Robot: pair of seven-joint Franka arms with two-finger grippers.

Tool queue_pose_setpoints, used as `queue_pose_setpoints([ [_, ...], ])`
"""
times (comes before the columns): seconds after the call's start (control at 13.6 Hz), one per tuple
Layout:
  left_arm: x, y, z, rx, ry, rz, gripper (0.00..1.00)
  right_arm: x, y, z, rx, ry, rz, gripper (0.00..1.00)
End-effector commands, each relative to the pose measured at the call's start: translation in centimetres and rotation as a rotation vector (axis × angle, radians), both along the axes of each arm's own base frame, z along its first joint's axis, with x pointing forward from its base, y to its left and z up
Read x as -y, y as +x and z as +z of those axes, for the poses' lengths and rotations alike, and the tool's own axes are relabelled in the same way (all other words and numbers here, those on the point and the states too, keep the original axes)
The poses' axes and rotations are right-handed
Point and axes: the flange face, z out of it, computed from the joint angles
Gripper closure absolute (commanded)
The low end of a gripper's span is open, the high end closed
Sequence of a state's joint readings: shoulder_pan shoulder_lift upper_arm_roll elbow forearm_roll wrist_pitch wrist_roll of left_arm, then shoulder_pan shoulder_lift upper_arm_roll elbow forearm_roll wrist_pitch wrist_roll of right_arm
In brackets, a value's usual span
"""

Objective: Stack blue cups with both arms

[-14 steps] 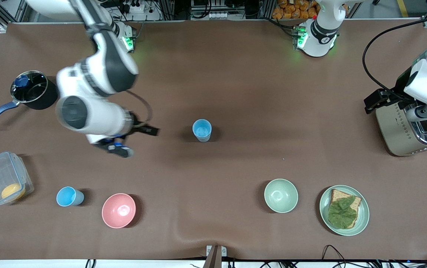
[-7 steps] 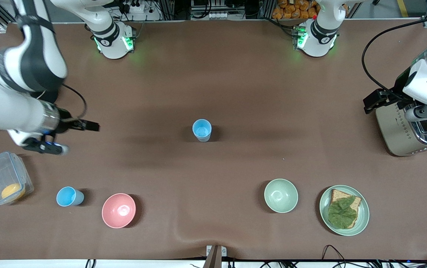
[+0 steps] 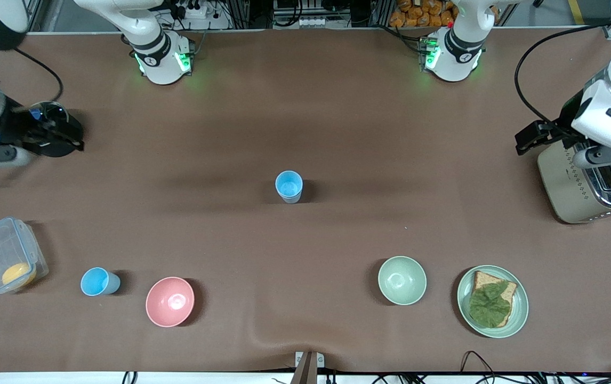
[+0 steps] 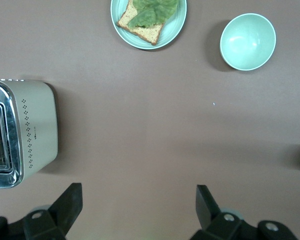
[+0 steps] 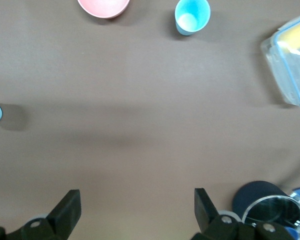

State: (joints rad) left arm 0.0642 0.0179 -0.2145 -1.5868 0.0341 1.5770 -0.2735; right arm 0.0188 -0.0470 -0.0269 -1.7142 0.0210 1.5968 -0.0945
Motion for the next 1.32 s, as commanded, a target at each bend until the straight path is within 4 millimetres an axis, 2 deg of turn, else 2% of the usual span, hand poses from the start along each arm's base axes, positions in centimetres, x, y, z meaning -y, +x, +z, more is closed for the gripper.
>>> queue_pose_setpoints([
  [0.0, -0.1, -1.4, 1.3, 0.009, -0.004, -0.013, 0.00, 0.7, -0.4, 3.1, 0.006, -0.022, 0.015, 0.00],
  [0.15, 0.0, -1.6, 1.7, 0.017, 0.001, -0.018, 0.00, 0.8, -0.7, 4.2, -0.005, -0.023, 0.000, 0.00],
  [0.66, 0.3, -2.2, 2.2, 0.064, -0.001, -0.027, 0.00, 0.2, -1.0, 5.9, 0.030, -0.025, -0.054, 0.00],
  [1.25, -0.2, -1.0, 2.6, 0.073, -0.018, -0.017, 0.00, 0.1, -0.8, 5.8, 0.031, -0.024, -0.052, 0.00],
])
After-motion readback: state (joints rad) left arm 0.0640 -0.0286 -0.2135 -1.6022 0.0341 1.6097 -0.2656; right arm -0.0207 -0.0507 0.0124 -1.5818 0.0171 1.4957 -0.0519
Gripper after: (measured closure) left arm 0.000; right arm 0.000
